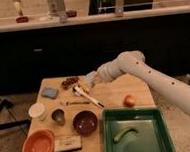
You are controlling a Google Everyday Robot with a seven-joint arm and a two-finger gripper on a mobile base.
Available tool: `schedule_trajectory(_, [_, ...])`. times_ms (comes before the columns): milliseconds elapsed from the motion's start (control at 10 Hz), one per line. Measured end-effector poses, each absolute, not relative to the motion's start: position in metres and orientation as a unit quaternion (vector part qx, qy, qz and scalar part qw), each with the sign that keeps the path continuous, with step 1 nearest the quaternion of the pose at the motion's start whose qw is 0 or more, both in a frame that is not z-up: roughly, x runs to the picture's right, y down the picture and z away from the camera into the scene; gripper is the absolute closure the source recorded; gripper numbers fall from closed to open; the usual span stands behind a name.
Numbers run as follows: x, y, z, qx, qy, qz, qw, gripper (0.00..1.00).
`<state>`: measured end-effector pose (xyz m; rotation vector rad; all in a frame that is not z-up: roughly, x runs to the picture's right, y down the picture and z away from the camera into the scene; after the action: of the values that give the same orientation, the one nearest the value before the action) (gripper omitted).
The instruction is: Wipe purple bowl with towel
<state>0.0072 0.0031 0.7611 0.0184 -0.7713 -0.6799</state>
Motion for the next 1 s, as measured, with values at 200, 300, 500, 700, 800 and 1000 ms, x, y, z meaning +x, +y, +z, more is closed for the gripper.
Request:
schedule_trajectory(200, [0.004,0.007,0.754,0.013,-0.381,-0.331,0.863,1.00])
schedule_trajectory(300, [0.002,0.007,0.754,0.013,-0.381,-0.332,0.863,1.00])
schedule_trajectory(500, [0.001,0.007,0.754,0.013,-0.382,-0.332,0.862,1.00])
schedule_trajectory(700, [0.001,0.007,0.754,0.013,-0.382,-0.332,0.862,1.00])
schedule_trajectory(800, [0.001,0.007,0.754,0.013,-0.383,-0.334,0.861,1.00])
schedule_trajectory(1000, [-0.005,0.010,0.742,0.032,-0.390,-0.373,0.841,1.00])
